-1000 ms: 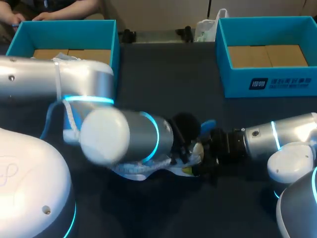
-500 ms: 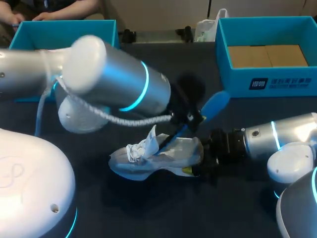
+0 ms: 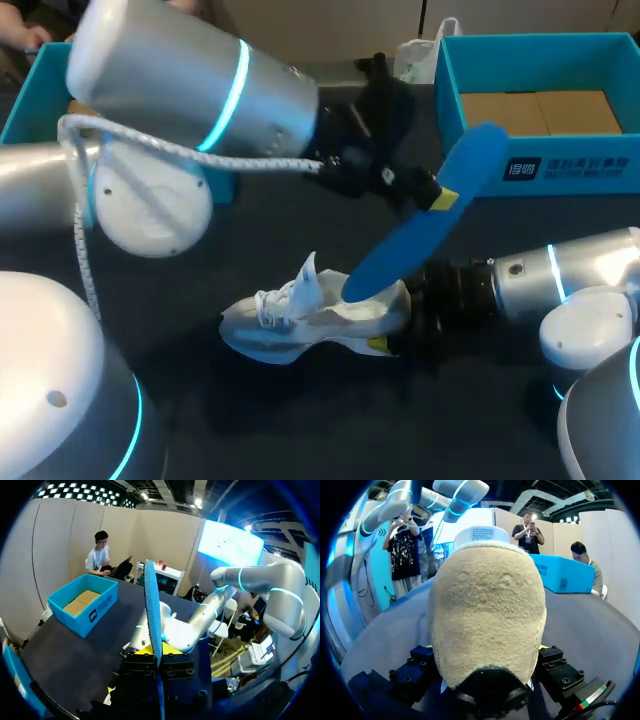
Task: Take the shoe out of the shoebox, open the shoe tongue, remove and reinsert the insole, then place the shoe into the shoebox
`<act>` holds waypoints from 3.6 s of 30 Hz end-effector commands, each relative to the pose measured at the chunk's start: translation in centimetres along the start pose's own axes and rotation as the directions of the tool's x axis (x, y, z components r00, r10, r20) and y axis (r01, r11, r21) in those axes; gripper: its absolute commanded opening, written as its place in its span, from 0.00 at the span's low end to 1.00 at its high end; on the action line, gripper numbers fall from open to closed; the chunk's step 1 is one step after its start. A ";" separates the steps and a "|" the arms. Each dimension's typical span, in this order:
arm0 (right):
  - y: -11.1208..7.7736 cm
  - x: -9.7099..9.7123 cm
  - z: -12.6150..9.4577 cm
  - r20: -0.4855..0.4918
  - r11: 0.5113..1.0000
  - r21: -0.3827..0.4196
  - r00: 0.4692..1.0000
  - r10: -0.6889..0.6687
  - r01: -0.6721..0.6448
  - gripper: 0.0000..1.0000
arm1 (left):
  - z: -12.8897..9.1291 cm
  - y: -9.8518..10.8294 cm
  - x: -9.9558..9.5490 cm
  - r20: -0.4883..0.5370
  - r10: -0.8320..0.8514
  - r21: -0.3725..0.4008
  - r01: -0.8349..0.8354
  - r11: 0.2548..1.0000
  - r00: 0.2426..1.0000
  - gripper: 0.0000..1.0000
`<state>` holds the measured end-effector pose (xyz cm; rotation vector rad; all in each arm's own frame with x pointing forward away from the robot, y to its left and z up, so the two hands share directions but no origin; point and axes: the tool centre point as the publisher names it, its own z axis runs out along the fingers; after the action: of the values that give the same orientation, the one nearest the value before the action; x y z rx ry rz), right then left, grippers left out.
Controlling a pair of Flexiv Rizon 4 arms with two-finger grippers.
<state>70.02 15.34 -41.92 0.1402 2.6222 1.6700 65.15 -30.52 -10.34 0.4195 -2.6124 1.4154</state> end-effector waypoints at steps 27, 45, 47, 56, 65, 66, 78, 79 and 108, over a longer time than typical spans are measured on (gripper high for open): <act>0.2 0.0 0.1 0.001 1.000 0.007 1.000 0.001 -0.001 0.00 | -9.7 -3.7 1.7 -0.141 -0.055 0.204 0.083 0.975 0.988 0.00; 0.2 0.0 0.1 0.001 1.000 0.007 1.000 0.001 -0.001 0.00 | -14.3 -4.6 3.5 -0.119 -0.082 0.298 0.114 0.948 0.990 0.00; 0.2 0.0 0.1 0.001 1.000 0.007 1.000 0.001 -0.001 0.00 | -15.6 -5.2 4.1 -0.091 -0.107 0.277 0.128 0.952 0.990 0.00; 0.2 0.0 0.1 0.001 1.000 0.007 1.000 0.001 -0.001 0.00 | -16.2 -5.6 4.4 -0.078 -0.115 0.255 0.131 0.958 0.990 0.00; 0.2 0.0 0.1 0.001 1.000 0.007 1.000 0.001 -0.001 0.00 | -18.0 -5.5 5.6 -0.109 -0.064 0.305 0.095 0.948 0.992 0.00; 0.2 0.0 0.1 0.001 1.000 0.007 1.000 0.001 -0.001 0.00 | -18.4 -5.4 5.8 -0.116 -0.064 0.310 0.098 0.946 0.991 0.00; 0.2 0.0 0.1 0.001 1.000 0.007 1.000 0.001 -0.001 0.00 | -21.4 -4.8 7.6 -0.136 -0.051 0.371 0.099 0.923 0.989 0.00; 0.2 0.0 0.1 0.001 1.000 0.007 1.000 0.001 -0.001 0.00 | -21.6 -4.8 7.7 -0.141 -0.048 0.376 0.098 0.922 0.989 0.00; 0.2 -0.1 -0.2 0.002 1.000 0.009 1.000 -0.003 0.003 0.84 | -22.4 -5.3 8.3 -0.195 -0.013 0.434 0.098 0.895 0.981 0.00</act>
<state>70.08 15.31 -41.89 0.1360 2.6211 1.6664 58.77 -15.91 8.36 0.3826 -2.1037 1.9240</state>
